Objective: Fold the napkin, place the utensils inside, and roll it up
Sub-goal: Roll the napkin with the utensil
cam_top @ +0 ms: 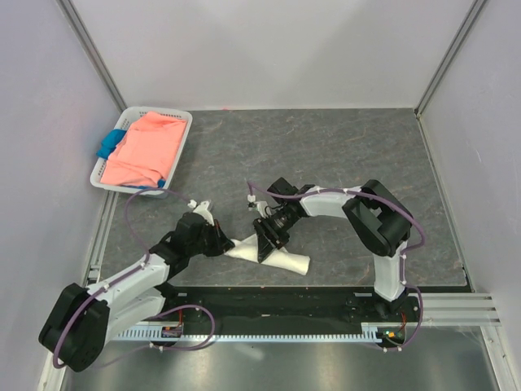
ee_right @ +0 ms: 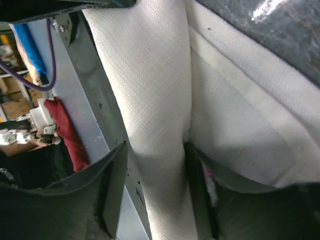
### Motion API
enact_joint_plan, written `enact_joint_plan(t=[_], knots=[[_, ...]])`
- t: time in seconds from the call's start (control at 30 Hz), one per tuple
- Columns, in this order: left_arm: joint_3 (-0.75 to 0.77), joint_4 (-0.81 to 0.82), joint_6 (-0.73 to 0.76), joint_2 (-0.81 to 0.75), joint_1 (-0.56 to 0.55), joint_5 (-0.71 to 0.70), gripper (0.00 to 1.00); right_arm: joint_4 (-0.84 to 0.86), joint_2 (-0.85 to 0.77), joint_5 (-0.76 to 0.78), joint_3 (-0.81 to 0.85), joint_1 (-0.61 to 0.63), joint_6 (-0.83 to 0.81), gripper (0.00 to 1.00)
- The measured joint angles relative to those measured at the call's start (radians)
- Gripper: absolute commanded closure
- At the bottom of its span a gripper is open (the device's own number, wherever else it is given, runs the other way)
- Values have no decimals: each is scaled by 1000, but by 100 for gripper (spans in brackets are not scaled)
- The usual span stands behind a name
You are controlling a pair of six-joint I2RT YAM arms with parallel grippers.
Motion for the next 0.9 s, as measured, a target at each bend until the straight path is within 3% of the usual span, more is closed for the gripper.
enact_joint_plan(t=[0.23,0.5,0.7,0.9], knots=[[53,-11,0,109,0,2,98,-58,-117,218,0,4,3,23],[119,-26,0,211,0,11,98,-76,-323,554,-6,112,-24,20],[164,-55,1,262,0,20,98,82,-467,888,-155,338,-79,20],[192,-73,2,296,5,38,98,229,-508,1065,-320,406,-136,20]])
